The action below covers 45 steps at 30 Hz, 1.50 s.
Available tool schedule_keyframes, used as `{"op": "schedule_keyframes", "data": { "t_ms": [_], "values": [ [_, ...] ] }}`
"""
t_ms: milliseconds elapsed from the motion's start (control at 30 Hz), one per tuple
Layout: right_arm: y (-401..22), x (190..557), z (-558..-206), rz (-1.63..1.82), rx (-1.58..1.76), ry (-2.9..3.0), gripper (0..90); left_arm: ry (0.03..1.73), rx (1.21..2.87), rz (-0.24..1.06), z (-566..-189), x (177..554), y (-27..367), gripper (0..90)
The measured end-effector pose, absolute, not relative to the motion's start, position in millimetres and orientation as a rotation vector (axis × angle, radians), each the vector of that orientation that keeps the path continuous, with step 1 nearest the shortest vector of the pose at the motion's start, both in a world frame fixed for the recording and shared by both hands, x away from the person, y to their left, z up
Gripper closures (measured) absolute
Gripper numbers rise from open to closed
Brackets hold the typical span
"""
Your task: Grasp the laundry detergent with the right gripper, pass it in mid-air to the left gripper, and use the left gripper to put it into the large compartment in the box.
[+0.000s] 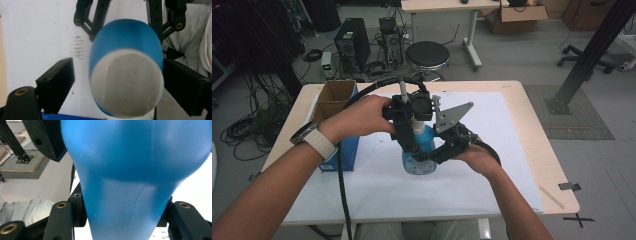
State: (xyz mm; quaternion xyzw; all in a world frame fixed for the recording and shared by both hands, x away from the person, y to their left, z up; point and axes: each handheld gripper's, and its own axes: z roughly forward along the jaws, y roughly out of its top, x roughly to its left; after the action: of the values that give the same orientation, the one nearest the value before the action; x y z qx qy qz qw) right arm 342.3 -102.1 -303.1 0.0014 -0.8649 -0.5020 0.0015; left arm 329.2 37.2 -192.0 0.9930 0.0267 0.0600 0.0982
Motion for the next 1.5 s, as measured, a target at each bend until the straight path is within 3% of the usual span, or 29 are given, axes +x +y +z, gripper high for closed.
{"op": "schedule_keyframes", "data": {
  "t_ms": [1100,1500],
  "values": [
    [-100.4,341.3,-303.4,-1.579,0.003,-2.706,44.7,0.088,2.938,0.161,-193.8,328.5,36.5,26.6],
    [-100.9,341.5,-304.3,-1.574,0.005,-2.71,44.7,0.082,2.925,0.134,-192.6,328.7,36.4,37.4]
  ]
}}
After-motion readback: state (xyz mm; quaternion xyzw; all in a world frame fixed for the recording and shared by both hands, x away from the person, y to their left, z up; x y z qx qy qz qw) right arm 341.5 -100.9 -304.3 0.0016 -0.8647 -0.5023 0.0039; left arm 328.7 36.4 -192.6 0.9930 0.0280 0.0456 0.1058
